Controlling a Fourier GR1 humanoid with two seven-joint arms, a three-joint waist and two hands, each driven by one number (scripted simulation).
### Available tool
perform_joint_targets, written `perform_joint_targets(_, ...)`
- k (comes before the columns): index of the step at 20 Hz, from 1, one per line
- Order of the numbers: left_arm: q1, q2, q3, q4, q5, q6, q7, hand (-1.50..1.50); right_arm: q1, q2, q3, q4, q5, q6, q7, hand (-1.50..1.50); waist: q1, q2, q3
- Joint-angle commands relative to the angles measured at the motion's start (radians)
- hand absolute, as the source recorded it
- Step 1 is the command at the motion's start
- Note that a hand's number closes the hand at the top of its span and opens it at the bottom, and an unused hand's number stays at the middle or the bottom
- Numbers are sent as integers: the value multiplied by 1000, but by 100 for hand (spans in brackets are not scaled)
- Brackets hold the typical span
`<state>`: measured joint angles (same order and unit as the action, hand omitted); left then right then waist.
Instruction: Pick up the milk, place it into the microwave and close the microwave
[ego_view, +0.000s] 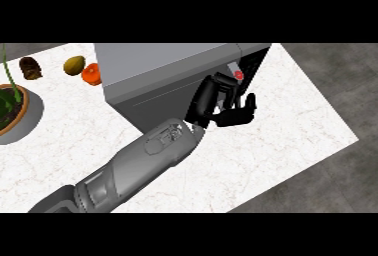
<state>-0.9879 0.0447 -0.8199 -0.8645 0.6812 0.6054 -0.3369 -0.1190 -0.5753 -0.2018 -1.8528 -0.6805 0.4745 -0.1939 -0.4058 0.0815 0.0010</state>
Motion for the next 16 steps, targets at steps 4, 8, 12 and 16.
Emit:
perform_joint_targets(4, -102, -42, 5, 61, 11, -2, 9, 150, -31, -20, -16, 17, -45, 8, 15, -150, -28, 19, 4)
perform_joint_targets(8, -100, -42, 1, 52, 21, 7, -3, 150, -42, -34, -20, 21, -72, 13, 32, -150, -31, 17, 2)
perform_joint_targets(12, -104, -42, 2, 52, 29, 28, -4, 150, -53, -45, -31, 29, -85, 11, 39, -150, -39, 17, 3)
perform_joint_targets(16, -106, -42, -1, 59, 37, 37, -2, 150, -58, -58, -29, 37, -107, 21, 54, -150, -37, 17, 4)
